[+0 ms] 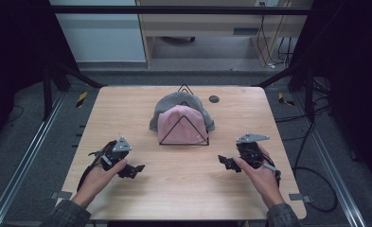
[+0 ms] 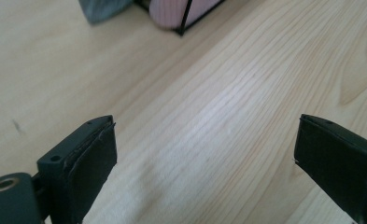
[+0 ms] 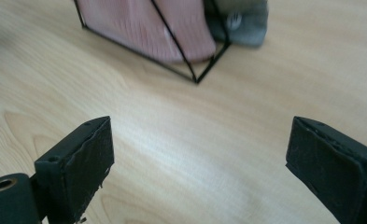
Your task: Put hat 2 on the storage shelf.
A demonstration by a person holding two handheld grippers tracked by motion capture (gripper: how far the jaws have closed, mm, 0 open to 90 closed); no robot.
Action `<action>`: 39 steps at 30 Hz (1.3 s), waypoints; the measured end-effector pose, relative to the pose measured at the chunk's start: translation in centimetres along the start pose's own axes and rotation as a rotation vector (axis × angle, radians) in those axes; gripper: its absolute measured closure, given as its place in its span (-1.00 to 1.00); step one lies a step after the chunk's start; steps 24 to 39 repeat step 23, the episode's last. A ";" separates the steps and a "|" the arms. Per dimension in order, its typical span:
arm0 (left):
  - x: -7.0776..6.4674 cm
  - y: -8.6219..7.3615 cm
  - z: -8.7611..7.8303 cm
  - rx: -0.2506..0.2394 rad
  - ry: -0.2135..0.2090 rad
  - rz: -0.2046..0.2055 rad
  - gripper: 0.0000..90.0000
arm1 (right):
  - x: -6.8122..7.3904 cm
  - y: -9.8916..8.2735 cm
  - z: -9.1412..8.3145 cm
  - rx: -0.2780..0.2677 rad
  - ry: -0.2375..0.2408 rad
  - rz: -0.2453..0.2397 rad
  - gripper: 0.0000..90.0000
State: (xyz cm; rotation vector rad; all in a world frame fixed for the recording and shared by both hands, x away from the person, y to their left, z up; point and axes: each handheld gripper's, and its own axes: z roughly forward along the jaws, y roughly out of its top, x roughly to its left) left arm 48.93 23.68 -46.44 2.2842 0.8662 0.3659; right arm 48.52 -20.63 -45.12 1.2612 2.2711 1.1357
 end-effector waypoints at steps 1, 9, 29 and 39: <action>0.1 -0.3 0.3 0.019 0.003 -0.019 -0.87 | 0.0 -0.5 0.3 0.013 0.004 0.012 -0.81; 0.3 -1.4 1.8 0.078 0.031 -0.046 -0.86 | 0.8 -2.5 2.8 0.132 0.012 0.026 -0.79; -0.3 -2.1 2.6 0.084 0.023 -0.041 -1.00 | 2.0 -4.9 3.8 0.071 -0.066 -0.089 -0.90; -0.3 -2.1 2.6 0.084 0.023 -0.041 -1.00 | 2.0 -4.9 3.8 0.071 -0.066 -0.089 -0.90</action>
